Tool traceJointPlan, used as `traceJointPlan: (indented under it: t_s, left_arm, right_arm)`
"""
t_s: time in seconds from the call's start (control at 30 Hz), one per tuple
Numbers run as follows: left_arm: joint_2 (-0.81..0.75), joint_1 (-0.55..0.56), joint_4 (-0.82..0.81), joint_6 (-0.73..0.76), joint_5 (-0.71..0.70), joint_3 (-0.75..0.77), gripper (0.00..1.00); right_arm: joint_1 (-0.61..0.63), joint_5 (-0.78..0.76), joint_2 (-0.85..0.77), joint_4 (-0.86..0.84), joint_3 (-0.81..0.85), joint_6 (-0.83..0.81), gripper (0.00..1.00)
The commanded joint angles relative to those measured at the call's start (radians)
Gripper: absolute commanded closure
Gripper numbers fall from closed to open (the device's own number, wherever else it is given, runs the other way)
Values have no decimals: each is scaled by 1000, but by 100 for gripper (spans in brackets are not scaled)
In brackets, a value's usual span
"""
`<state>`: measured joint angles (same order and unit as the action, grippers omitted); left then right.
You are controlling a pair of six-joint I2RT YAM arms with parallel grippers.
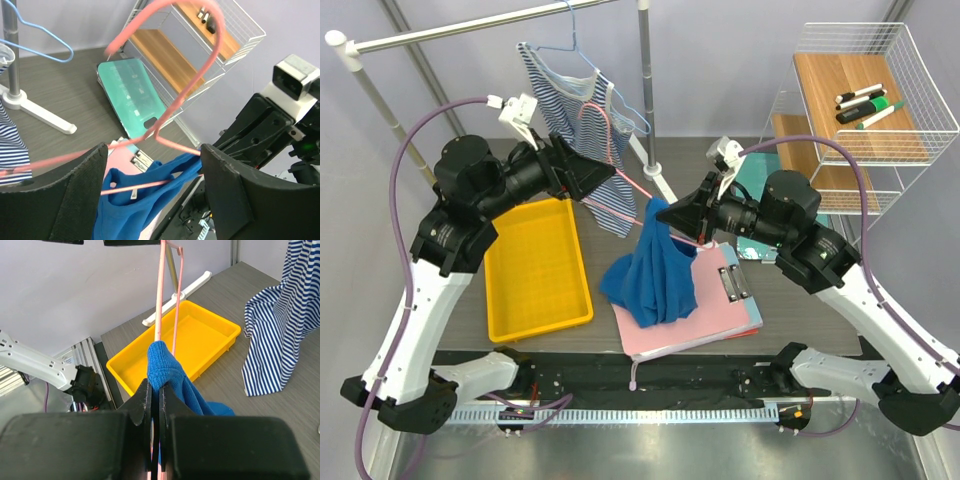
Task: Remove the tank top from the hanger
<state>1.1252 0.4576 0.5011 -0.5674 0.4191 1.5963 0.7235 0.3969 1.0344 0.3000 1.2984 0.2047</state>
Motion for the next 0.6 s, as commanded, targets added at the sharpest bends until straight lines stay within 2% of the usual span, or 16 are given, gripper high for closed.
traceJointPlan:
  t_s: [0.0,0.17,0.33,0.57]
  left_arm:
    - [-4,-4,-91,3,3,4,28]
    - [-30,-2,-96,3,-22,-19,37]
    - [-85,-4,-93,14,-77,-24,34]
    - [-54,-2,-56,12,-65,-10,37]
  right_arm:
    - [31,39,1,-78,44,-8,99]
    - [45,8,16,-62,50,-28,99]
    - [57,28,27,-81,52,-31,99]
    - [77,65,69,-139,71,-22,99]
